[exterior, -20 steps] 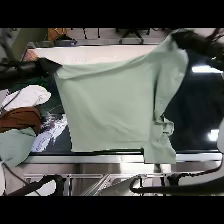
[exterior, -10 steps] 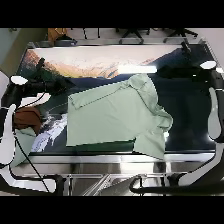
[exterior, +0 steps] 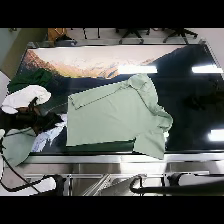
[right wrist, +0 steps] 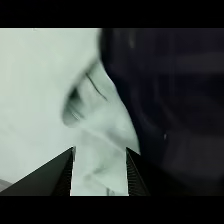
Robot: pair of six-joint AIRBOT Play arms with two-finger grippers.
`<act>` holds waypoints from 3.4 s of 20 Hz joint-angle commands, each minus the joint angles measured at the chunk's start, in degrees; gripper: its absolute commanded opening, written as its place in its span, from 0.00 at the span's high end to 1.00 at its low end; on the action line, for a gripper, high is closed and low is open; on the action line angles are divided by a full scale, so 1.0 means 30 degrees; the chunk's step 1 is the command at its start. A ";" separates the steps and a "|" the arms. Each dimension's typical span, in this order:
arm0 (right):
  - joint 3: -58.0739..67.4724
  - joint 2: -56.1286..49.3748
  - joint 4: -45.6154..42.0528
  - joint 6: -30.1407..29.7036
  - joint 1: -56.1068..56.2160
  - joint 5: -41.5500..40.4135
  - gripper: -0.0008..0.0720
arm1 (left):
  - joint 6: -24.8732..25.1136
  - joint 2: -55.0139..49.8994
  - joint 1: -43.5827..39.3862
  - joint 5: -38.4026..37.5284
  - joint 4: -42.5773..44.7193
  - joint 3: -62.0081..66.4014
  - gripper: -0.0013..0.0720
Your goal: Fold the shirts.
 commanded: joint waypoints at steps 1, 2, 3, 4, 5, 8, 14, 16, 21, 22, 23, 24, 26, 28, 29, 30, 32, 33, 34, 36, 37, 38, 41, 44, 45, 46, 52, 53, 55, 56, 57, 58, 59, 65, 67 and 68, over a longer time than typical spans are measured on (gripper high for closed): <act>-0.4721 0.2324 -0.1384 0.0415 -0.1188 -0.2178 0.48 | -0.0044 0.1508 0.0801 0.0561 0.0954 -0.4153 0.18; -0.5413 0.2368 -0.1384 0.0423 -0.1209 -0.2397 0.48 | -0.0029 0.1676 0.0627 0.0692 0.0896 -0.4911 0.18; -0.5901 0.2259 -0.1384 0.0423 -0.1209 -0.2273 0.48 | 0.0066 0.1741 0.0379 0.0991 0.0663 -0.5508 0.18; -0.6258 0.2120 -0.1362 0.0423 -0.1209 -0.2200 0.48 | 0.0197 0.1712 0.0036 0.1464 0.0350 -0.6054 0.18; -0.6535 0.1938 -0.1253 0.0415 -0.1158 -0.2215 0.47 | 0.0197 0.1719 -0.0401 0.2193 0.0255 -0.6448 0.18; -0.6972 0.1581 -0.1246 0.0415 -0.1151 -0.1894 0.26 | 0.0393 0.1719 -0.1872 0.4379 -0.1443 -0.6645 0.19; -0.7927 0.1566 -0.1086 0.0328 -0.0954 -0.1588 0.26 | 0.1239 0.1712 -0.3825 0.4189 -0.2834 -0.4510 0.97; -0.8663 0.1515 -0.0401 -0.0226 -0.0342 -0.2339 0.26 | 0.1180 0.1712 -0.3810 0.4051 -0.2834 -0.3789 0.97; -0.9063 -0.0087 0.1872 -0.1246 0.2106 -0.3883 0.56 | 0.1173 0.1712 -0.3672 0.4095 -0.2834 -0.3286 0.97; -0.9056 -0.0379 0.2871 -0.1894 0.2470 -0.3650 0.78 | 0.1173 0.1719 -0.3672 0.4102 -0.2878 -0.3264 0.97; -0.9012 -0.0401 0.4167 -0.2856 0.2652 -0.3198 0.95 | 0.1173 0.1719 -0.3665 0.4007 -0.2878 -0.3082 0.97; -0.8612 -0.0240 0.5136 -0.3526 0.2637 -0.2448 0.96 | 0.1158 0.1719 -0.3497 0.3388 -0.2980 -0.2484 0.97; -0.6528 0.0809 0.6171 -0.3672 0.2149 -0.0670 0.96 | 0.1158 0.1945 -0.2820 0.0678 -0.3541 -0.0087 0.97; -0.3264 0.2550 0.8903 -0.3687 0.0831 0.1158 0.96 | 0.0627 0.3388 -0.1807 -0.1384 -0.4466 0.2790 0.97; -0.1282 0.3490 1.1081 -0.3818 -0.0080 0.1902 0.96 | 0.0415 0.4335 -0.1246 -0.2018 -0.5384 0.4277 0.97; 0.0750 0.4320 1.3151 -0.3920 -0.1042 0.2331 0.96 | 0.0335 0.5370 -0.0605 -0.2499 -0.6659 0.5829 0.97; 0.4364 0.5588 1.5533 -0.3905 -0.2601 0.2404 0.96 | 0.0335 0.7410 0.0750 -0.2579 -0.9158 0.8619 0.97; 0.6113 0.6142 1.6196 -0.3891 -0.3155 0.2302 0.96 | 0.0313 0.8327 0.1435 -0.2521 -1.0258 0.9967 0.97; 0.7599 0.6586 1.6480 -0.3869 -0.3337 0.2076 0.96 | 0.0306 0.9100 0.2113 -0.2565 -1.1147 1.1081 0.97; 0.9894 0.7373 1.6495 -0.3825 -0.3344 0.0889 0.96 | 0.0306 1.0608 0.3555 -0.2310 -1.2036 1.2983 0.97; 1.0848 0.7635 1.6487 -0.3825 -0.3344 0.0124 0.96 | 0.0313 1.1256 0.4415 -0.2069 -1.1941 1.3857 0.97; 1.1803 0.7796 1.6473 -0.3832 -0.3344 -0.0772 0.96 | 0.0313 1.1650 0.5231 -0.1996 -1.1941 1.4622 0.97; 1.3967 0.7912 1.4979 -0.3832 -0.3344 -0.2667 0.96 | -0.0138 1.1227 0.6105 -0.2055 -1.1650 1.7092 0.97; 1.3959 0.7439 1.3005 -0.2907 -0.3344 -0.2200 0.96 | -0.0911 0.8794 0.5166 -0.3133 -1.0316 1.9016 0.97; 1.3646 0.7023 1.2976 -0.2878 -0.3344 -0.1617 0.96 | -0.0896 0.7876 0.4422 -0.3636 -1.0236 1.8943 0.97; 1.3041 0.6564 1.3049 -0.2878 -0.3286 -0.0969 0.96 | -0.0845 0.6972 0.3351 -0.3934 -1.0134 1.8353 0.97; 0.4182 0.3672 0.9318 -0.4357 0.1435 -0.1151 0.96 | 0.0525 0.1559 -0.4408 -0.2331 -0.3767 1.2458 0.97; 0.2550 0.2987 0.7963 -0.4612 0.2106 -0.2295 0.96 | 0.0466 0.0554 -0.5071 -0.1129 -0.2484 1.1635 0.97; 0.0554 0.1304 0.6827 -0.4889 0.2528 -0.4845 0.96 | 0.0459 -0.1545 -0.5719 0.1202 -0.1603 1.0499 0.97; 0.0372 0.0095 0.6921 -0.5166 0.2514 -0.5552 0.96 | 0.0459 -0.2732 -0.5712 0.1960 -0.1668 1.0433 0.97; 0.0466 -0.1035 0.7213 -0.5195 0.2455 -0.5982 0.96 | 0.0459 -0.3759 -0.5588 0.2557 -0.1821 1.0433 0.97; 0.0721 -0.2084 0.7482 -0.5275 0.2390 -0.6207 0.96 | 0.0452 -0.4663 -0.5428 0.3118 -0.2098 1.0440 0.97; 0.1188 -0.3228 0.7781 -0.5617 0.2368 -0.6222 0.96 | 0.0452 -0.5559 -0.5370 0.3490 -0.2448 1.0528 0.97; 0.4860 -0.7038 0.6885 -0.5173 0.2164 -0.5406 0.97 | -0.1129 -0.9384 -0.5297 0.2310 -0.2412 1.4156 0.97; 0.5457 -0.7155 0.4590 -0.4495 0.2157 -0.5202 0.97 | -0.1647 -0.9923 -0.5340 0.1173 -0.1399 1.4863 0.97; 0.5588 -0.7155 0.3220 -0.3971 0.2157 -0.5115 0.97 | -0.2186 -1.0061 -0.5435 0.0801 -0.0459 1.4965 0.97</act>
